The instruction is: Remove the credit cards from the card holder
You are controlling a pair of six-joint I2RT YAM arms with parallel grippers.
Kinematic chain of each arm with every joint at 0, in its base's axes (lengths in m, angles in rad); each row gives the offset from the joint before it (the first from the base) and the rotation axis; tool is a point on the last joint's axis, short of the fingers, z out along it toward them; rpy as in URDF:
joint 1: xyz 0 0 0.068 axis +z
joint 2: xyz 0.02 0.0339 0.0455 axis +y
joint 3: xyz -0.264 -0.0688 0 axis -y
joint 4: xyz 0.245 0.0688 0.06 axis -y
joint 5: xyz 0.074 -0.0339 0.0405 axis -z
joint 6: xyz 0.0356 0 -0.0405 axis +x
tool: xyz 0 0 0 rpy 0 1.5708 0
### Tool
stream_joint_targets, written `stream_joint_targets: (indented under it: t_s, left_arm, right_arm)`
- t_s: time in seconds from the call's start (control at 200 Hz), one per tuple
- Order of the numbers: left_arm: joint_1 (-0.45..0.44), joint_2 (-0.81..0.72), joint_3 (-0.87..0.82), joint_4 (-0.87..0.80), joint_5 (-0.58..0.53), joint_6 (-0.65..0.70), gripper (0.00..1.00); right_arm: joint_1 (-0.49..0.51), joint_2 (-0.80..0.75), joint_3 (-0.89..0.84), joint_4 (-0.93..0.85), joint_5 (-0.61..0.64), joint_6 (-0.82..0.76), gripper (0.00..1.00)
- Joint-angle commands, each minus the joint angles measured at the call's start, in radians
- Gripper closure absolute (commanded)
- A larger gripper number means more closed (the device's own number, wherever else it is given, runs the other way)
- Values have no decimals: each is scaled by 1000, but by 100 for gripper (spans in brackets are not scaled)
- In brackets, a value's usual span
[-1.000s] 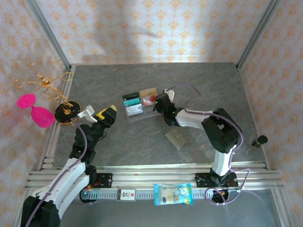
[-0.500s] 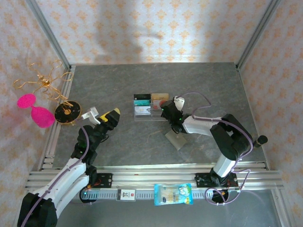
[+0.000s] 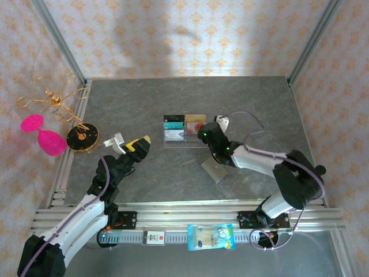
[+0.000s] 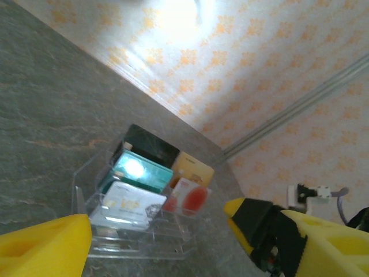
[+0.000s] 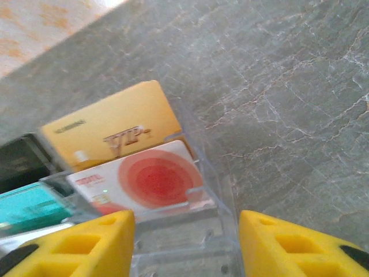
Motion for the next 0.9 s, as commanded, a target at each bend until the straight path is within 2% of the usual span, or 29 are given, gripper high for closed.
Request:
stream_joint_targets:
  t_s: [0.0,0.165,0.27,0.395,0.716,0.896]
  left_arm:
    - [-88,28,-25,55,-2,19,17]
    - [-270,167,-21,109,-30,46,16]
    - [-332,269,-19,174,-6,33,18]
    - [-351,327,-37,226,13,13,18]
    - [-365,286,-70,183,-1,0,19]
    - [-367,248,-86,164,8,-14,23]
  right_arm:
    - [7,-125,-77,-47,-70,-20,45]
    - [7,-307,-186,-209,-184,-61,38]
    - [-5,-424,-272,-289,-229,-39,28]
    - [-45,-476,-362,-297,-341,-7,25]
    - [-57,-386,-428,-198,-488,0,27]
    - [48,-356,-414,-79,-566,59,29]
